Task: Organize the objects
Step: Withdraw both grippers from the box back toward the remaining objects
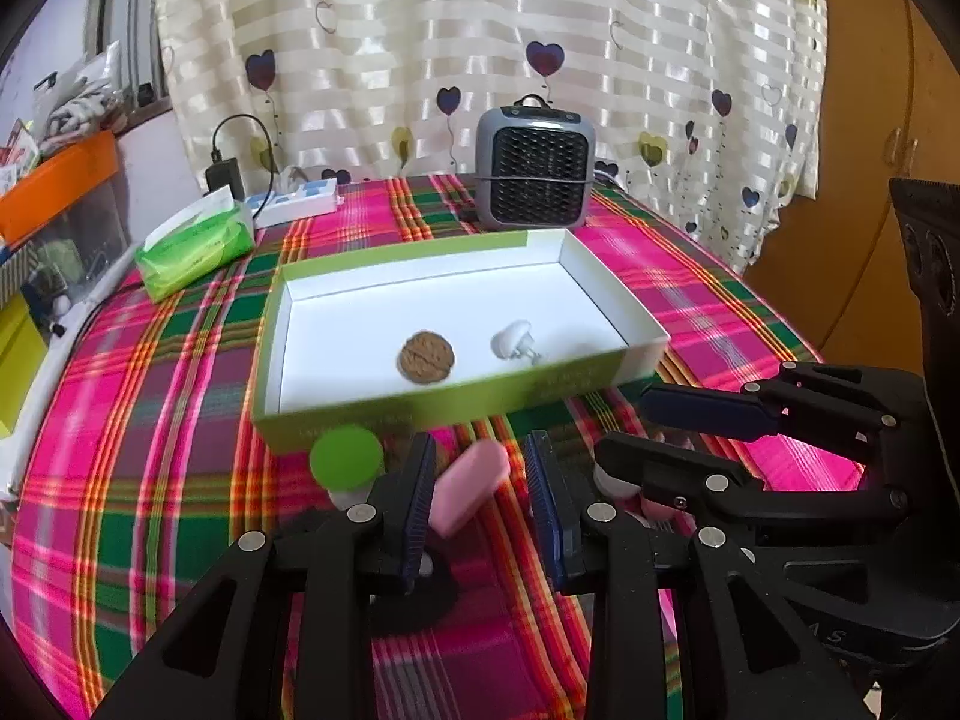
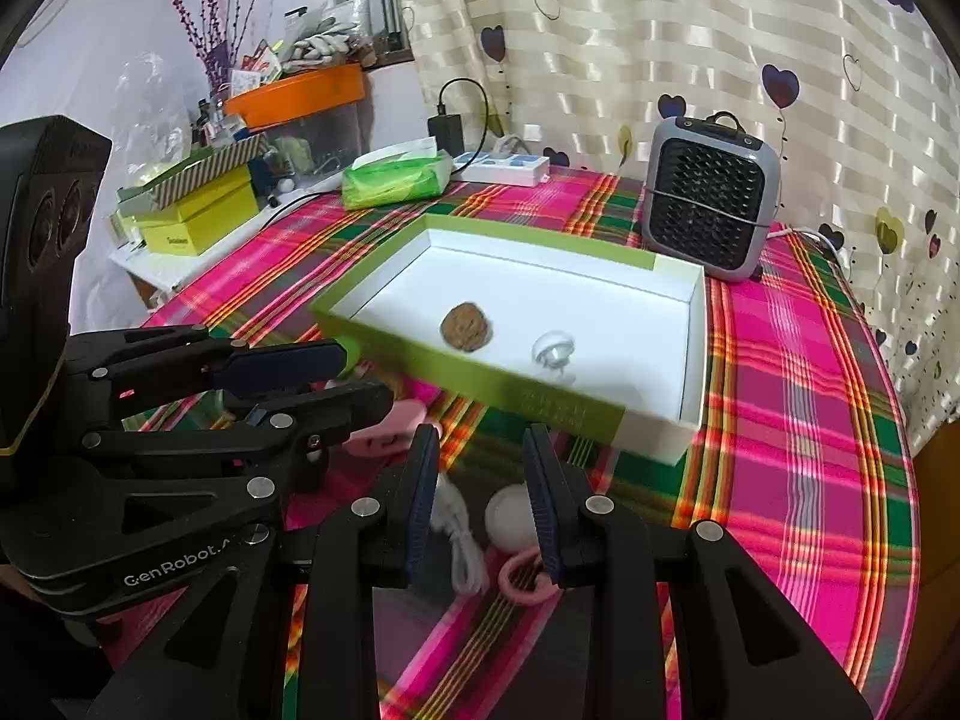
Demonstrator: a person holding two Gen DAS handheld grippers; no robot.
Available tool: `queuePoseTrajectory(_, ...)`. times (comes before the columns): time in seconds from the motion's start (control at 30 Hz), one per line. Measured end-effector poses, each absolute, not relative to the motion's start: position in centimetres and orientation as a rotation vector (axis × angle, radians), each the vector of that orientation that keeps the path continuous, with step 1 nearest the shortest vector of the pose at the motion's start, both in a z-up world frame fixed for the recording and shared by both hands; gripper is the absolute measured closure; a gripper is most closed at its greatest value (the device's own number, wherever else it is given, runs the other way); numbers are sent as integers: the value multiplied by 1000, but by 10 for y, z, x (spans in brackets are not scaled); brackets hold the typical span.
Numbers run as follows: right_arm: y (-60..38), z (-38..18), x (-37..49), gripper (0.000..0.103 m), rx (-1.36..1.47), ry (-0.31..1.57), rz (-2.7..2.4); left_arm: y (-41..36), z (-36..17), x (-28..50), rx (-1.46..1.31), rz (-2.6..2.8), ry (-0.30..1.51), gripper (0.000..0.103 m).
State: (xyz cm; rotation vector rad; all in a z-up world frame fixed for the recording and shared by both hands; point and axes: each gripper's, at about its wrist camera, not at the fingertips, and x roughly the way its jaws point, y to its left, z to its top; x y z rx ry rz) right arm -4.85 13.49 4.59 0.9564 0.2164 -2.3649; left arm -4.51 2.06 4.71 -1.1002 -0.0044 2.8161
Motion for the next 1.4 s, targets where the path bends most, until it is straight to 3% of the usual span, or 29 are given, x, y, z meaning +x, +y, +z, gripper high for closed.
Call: queuePoseTrajectory(1.4, 148, 29, -22, 72, 1005, 205, -2348, 28, 27, -17, -1145, 2775, -12, 75)
